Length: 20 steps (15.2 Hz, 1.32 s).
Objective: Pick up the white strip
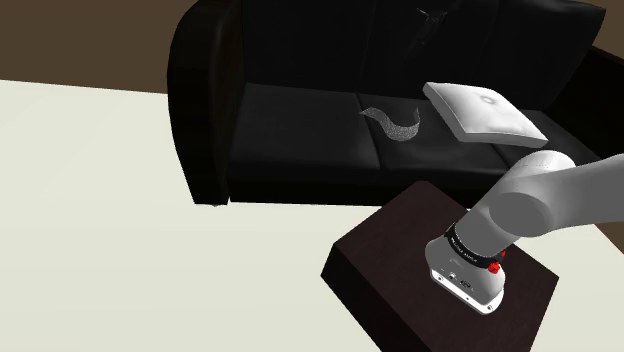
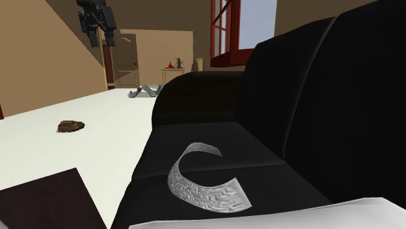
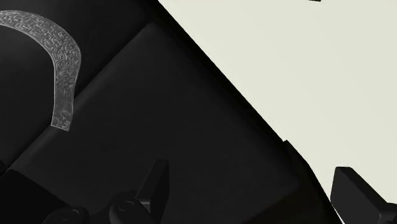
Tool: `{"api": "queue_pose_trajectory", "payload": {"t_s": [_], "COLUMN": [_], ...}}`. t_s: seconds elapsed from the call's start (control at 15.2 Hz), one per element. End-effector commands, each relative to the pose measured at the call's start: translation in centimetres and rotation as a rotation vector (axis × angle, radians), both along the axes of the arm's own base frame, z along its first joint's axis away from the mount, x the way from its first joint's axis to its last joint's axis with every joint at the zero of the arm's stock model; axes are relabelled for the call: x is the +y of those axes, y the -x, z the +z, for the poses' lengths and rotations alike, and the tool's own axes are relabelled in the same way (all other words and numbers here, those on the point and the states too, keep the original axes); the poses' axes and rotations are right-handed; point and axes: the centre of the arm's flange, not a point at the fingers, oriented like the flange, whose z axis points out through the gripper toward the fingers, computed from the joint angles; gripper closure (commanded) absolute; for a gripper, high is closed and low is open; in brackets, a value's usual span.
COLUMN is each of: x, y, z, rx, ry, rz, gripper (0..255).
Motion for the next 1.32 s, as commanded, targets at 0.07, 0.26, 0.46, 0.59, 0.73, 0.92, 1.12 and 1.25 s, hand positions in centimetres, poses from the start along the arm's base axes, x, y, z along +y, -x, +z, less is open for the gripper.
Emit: {"api": "queue_pose_trajectory", "payload": {"t_s": [0.07,0.26,0.46,0.59,0.73,0.92,1.12,1.25], "x": [-0.7,-2.6,-4.7,-6.1,-7.5,-9.7,-11.9,-13.4], "y": [-0.3,-1.1,-2.0,-2.6,-3.2,-4.0,-4.9,-5.5], "z": [-1.0,-4.1,-7.2,-9.2,-11.2,-14.2,-17.1,-19.1], "rx": [-0.006,-0.026,-0.045,-0.058,-0.071,-0.09,-0.109,-0.122], "ry": [0.004,0.014,0.025,0.032,0.039,0.05,0.061,0.068], "rz": [-0.008,-0.033,-0.057,-0.074,-0.09,-0.114,-0.139,-0.155], "gripper": [0,0,0,0,0,0,0,0]}}
